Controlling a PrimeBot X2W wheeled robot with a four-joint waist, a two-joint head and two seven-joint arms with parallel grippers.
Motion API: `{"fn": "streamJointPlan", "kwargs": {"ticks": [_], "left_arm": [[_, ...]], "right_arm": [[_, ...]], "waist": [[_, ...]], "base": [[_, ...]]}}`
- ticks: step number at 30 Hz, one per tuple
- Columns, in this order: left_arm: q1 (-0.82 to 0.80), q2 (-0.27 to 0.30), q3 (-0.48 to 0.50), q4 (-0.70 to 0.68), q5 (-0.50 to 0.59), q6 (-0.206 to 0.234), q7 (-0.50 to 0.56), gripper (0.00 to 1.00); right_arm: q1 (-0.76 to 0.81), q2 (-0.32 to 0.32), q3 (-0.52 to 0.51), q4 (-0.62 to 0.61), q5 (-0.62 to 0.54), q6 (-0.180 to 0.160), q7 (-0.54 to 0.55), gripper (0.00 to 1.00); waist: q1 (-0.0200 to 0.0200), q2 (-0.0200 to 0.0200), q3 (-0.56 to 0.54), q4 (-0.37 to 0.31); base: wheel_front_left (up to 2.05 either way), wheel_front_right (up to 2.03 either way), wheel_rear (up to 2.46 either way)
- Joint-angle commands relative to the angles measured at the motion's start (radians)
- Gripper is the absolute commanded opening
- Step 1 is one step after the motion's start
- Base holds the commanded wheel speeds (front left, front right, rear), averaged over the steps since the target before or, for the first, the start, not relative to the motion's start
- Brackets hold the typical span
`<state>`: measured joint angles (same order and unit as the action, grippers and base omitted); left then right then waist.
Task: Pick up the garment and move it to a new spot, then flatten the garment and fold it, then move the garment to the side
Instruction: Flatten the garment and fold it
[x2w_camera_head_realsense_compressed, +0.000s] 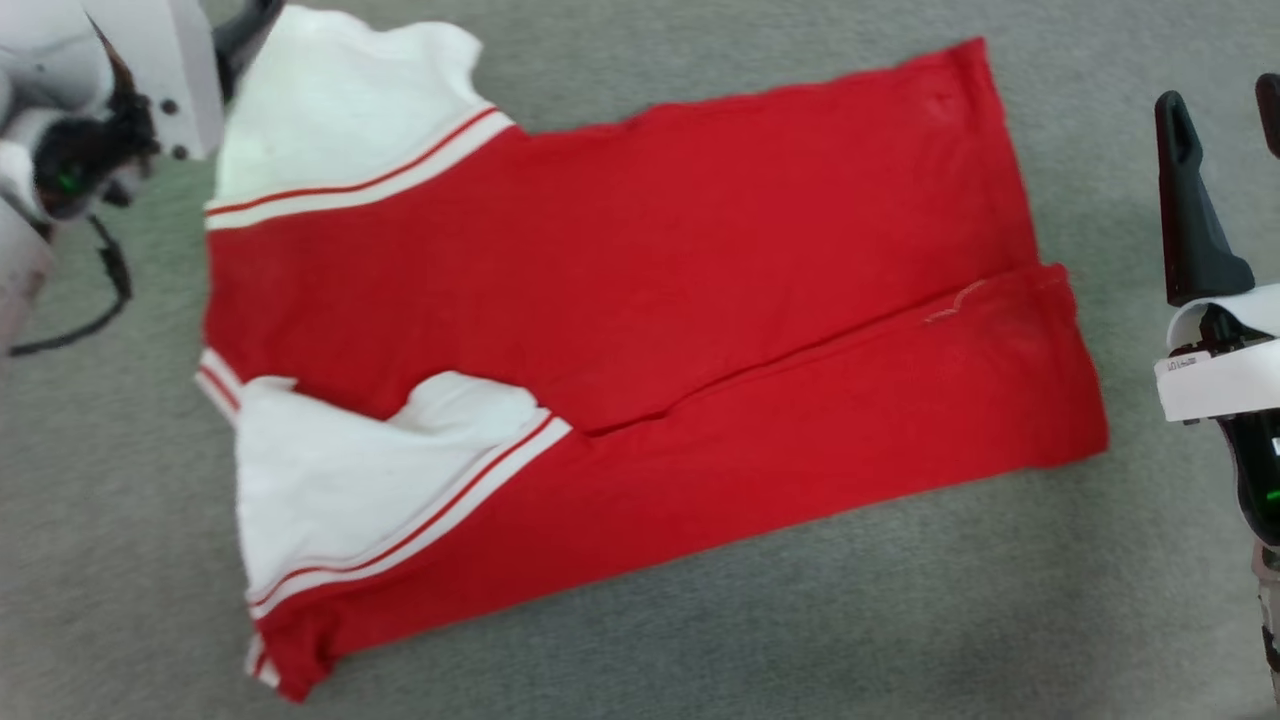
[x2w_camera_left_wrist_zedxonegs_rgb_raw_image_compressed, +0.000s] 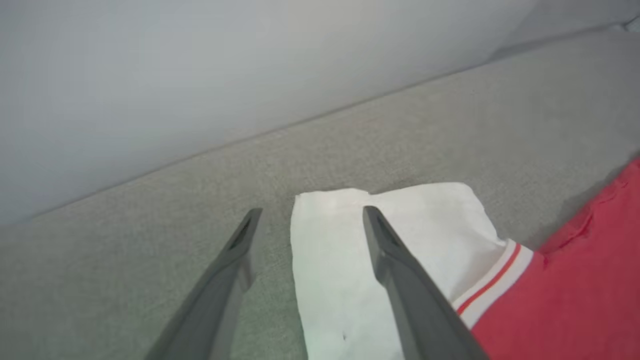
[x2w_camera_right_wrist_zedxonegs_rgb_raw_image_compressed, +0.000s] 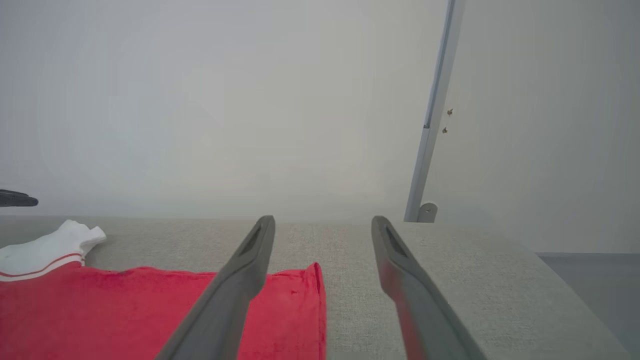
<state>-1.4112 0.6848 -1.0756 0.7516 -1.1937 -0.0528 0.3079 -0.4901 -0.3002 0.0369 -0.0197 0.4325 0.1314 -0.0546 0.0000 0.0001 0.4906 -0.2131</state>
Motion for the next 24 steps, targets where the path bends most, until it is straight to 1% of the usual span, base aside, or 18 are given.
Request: {"fn": "streamJointPlan", "kwargs": {"ticks": [1,3,5,6,8,11,15,18,19,22,24], "left_arm": [[-0.03,-0.006,-0.02,0.042,-0.01,-0.014,0.087,1.0],[-0.059,-0.012,-0.044,0.085,-0.01,-0.021,0.188,1.0],[-0.081,-0.012,-0.05,0.125,-0.026,-0.023,0.261,1.0],[-0.081,-0.012,-0.05,0.125,-0.026,-0.023,0.261,1.0],[-0.093,-0.016,-0.048,0.153,-0.044,-0.033,0.32,1.0],[-0.113,-0.01,-0.07,0.193,-0.037,-0.035,0.403,1.0],[-0.117,-0.015,-0.08,0.226,-0.045,-0.043,0.458,1.0],[-0.108,-0.033,-0.079,0.223,-0.068,-0.057,0.489,0.16],[-0.104,-0.039,-0.074,0.221,-0.079,-0.062,0.494,0.0],[-0.099,-0.05,-0.069,0.208,-0.095,-0.071,0.503,0.0],[-0.103,-0.053,-0.073,0.2,-0.092,-0.075,0.493,0.0]], "right_arm": [[-0.001,-0.001,0.006,-0.001,0.008,-0.002,-0.006,1.0],[0.0,-0.003,0.017,0.002,0.008,-0.002,-0.005,1.0],[-0.001,-0.003,0.032,0.002,0.01,-0.002,-0.004,1.0],[-0.001,-0.003,0.032,0.002,0.01,-0.002,-0.004,1.0],[-0.001,-0.003,0.044,0.002,0.013,-0.002,-0.005,1.0],[-0.002,-0.01,0.061,-0.005,0.009,-0.002,-0.003,1.0],[-0.014,-0.023,0.076,-0.019,0.011,-0.002,0.005,1.0],[-0.035,-0.043,0.101,-0.025,0.018,-0.002,0.026,1.0],[-0.048,-0.056,0.118,-0.025,0.018,-0.002,0.041,1.0],[-0.111,-0.094,0.191,-0.005,0.033,-0.002,0.119,1.0],[-0.177,-0.129,0.246,0.024,0.05,-0.002,0.194,1.0]], "waist": [[0.0,-0.0001,0.047,-0.068],[0.0,-0.0001,0.055,-0.083],[0.0,-0.0001,0.066,-0.098],[0.0,-0.0001,0.066,-0.098],[0.0,-0.0001,0.077,-0.112],[0.0,-0.0001,0.091,-0.126],[0.0,-0.0001,0.099,-0.133],[0.0,-0.0001,0.103,-0.124],[0.0,-0.0001,0.105,-0.121],[0.0,-0.0001,0.109,-0.109],[0.0,-0.0001,0.113,-0.097]], "base": [[0.0,0.0,0.0],[0.0,0.0,0.0],[0.0,0.0,0.0],[0.0,0.0,0.0],[0.0,0.0,0.0],[0.0,0.0,0.0],[0.0,0.0,0.0],[0.0,0.0,0.0],[0.0,0.0,0.0],[0.0,0.0,0.0],[0.0,0.0,0.0]]}}
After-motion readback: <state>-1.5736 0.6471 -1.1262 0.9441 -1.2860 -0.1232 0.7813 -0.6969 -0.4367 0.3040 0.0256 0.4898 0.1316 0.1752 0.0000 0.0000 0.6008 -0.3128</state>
